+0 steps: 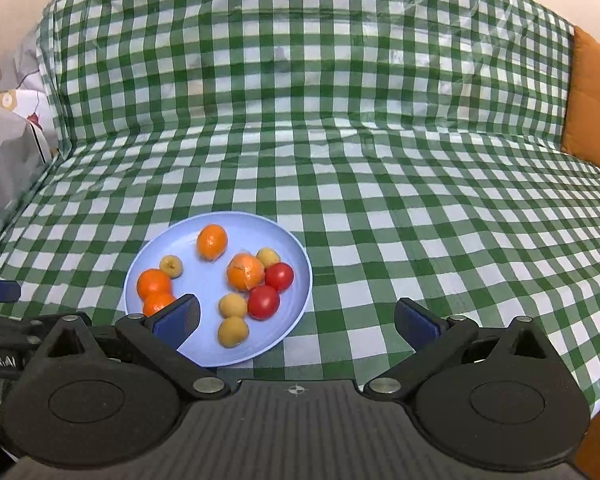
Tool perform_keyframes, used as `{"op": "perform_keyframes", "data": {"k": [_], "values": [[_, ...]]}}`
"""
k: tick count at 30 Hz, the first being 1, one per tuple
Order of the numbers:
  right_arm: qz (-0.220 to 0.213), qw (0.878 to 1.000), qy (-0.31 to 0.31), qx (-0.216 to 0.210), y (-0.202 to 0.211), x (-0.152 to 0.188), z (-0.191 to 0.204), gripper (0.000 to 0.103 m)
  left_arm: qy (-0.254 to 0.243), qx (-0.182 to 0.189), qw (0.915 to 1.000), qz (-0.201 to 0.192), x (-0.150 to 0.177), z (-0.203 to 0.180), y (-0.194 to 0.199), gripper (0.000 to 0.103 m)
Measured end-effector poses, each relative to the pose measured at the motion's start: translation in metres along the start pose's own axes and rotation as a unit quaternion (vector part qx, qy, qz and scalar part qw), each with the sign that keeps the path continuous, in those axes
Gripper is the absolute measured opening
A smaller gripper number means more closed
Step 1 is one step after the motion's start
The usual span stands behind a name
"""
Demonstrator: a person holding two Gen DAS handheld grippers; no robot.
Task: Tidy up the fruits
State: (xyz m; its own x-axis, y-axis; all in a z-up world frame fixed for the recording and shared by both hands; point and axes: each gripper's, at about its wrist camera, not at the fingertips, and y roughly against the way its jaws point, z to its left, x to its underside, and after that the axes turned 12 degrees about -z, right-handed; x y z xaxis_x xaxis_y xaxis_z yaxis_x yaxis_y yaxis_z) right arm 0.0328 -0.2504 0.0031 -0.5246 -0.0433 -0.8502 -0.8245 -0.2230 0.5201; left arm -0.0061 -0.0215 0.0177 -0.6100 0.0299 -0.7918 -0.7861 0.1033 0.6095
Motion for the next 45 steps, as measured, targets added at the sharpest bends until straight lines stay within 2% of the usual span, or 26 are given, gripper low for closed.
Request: {"op": "perform_keyframes", "data": {"k": [4, 19, 45], "values": [[0.006, 1.0, 0.0, 0.001, -0.004, 0.001, 0.0, 0.102, -0.01, 0.002, 0.9999, 0.0, 0.001, -0.003, -0.002, 0.102], [0.017, 1.0, 0.015, -0.007, -0.011, 0.001, 0.007, 0.102, 0.003, 0.004, 1.0, 0.005, 0.0, 0.0, -0.004, 0.102], [0.015, 1.0, 0.012, -0.011, -0.014, -0.001, 0.009, 0.102, 0.009, 0.009, 0.9998, 0.013, -0.001, -0.005, -0.014, 0.102]]}}
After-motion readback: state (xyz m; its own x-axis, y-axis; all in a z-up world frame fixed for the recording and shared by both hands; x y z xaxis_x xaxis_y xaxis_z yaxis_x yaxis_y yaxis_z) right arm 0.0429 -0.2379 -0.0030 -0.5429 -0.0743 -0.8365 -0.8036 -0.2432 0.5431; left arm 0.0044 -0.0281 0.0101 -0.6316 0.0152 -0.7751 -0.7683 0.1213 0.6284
